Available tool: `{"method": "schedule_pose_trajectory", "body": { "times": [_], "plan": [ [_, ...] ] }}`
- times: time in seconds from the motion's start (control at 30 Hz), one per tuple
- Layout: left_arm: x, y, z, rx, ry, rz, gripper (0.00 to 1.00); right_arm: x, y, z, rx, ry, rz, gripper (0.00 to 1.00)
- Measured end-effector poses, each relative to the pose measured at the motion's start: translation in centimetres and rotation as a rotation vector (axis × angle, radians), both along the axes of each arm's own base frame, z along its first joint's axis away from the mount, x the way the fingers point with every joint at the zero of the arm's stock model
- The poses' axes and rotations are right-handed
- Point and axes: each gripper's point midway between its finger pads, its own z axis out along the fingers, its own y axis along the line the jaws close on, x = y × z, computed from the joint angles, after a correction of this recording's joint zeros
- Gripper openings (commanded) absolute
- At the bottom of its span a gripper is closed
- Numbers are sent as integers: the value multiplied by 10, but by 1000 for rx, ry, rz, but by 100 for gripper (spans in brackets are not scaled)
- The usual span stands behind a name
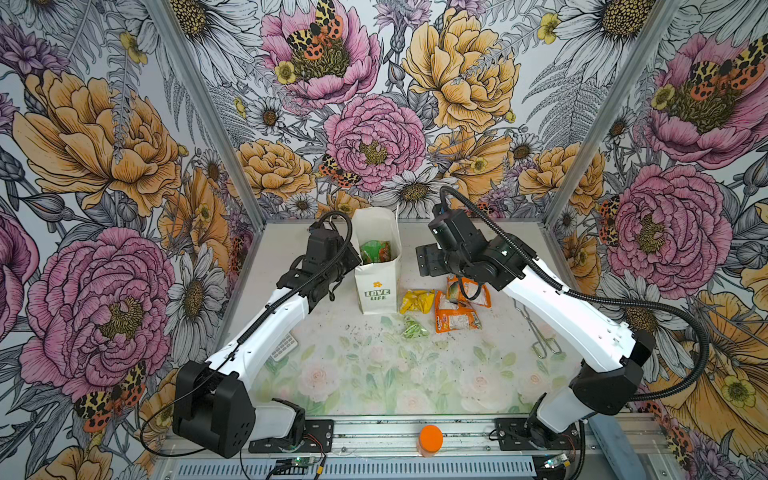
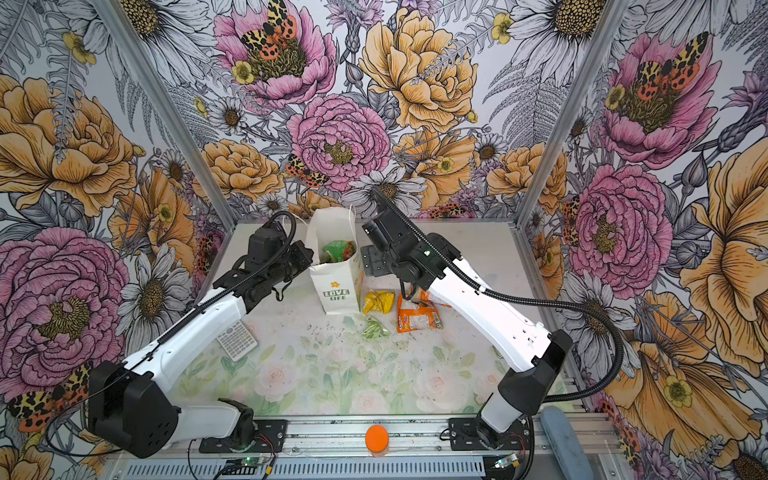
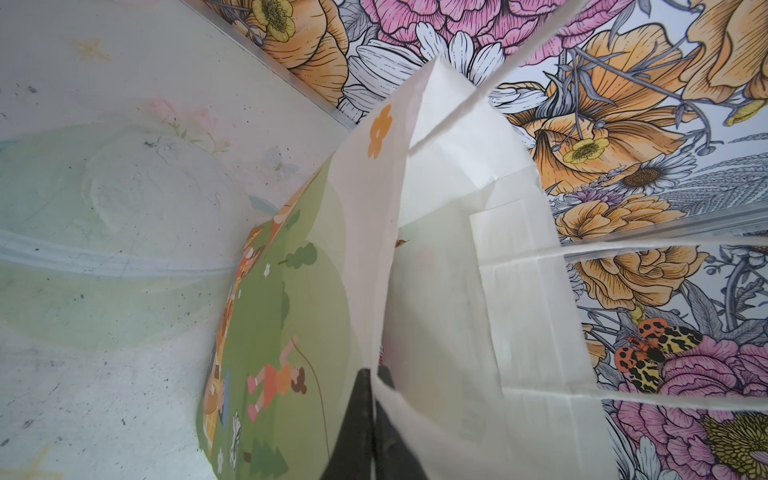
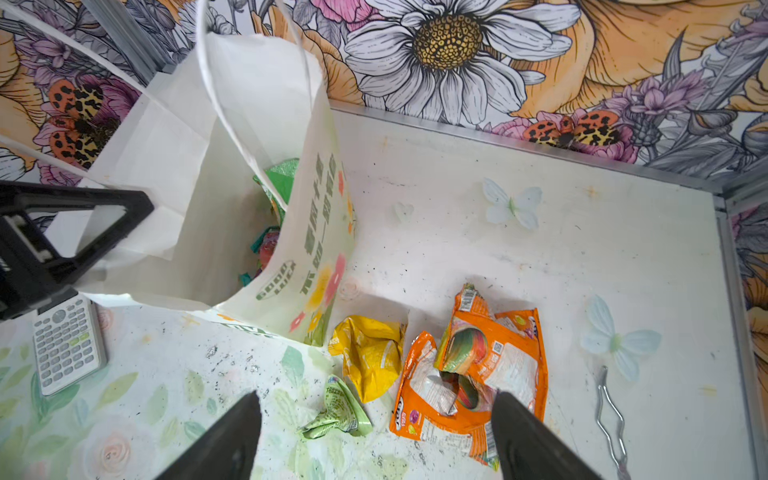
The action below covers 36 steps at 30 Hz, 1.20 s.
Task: Place the snacks into the paper bag
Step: 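Open the right gripper and move it back over the orange packets, then lower the right gripper onto the orange Fox's Fruits candy packet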
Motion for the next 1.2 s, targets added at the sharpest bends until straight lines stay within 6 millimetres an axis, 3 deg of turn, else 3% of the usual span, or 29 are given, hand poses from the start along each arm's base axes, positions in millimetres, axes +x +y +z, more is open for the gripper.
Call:
{"method": "schedule_pose_trajectory", "body": {
  "times": [0.43, 0.9, 1.2],
  "plan": [
    [0, 0, 0, 0, 0, 0, 0, -6, -67, -41, 46, 78, -229, 97],
    [0, 1, 0, 0, 0, 1, 0, 1, -104, -90, 125, 177, -428, 100],
    [0, 1, 0, -1, 0, 2, 0, 6, -124, -101, 234, 197, -613, 100]
  ]
}}
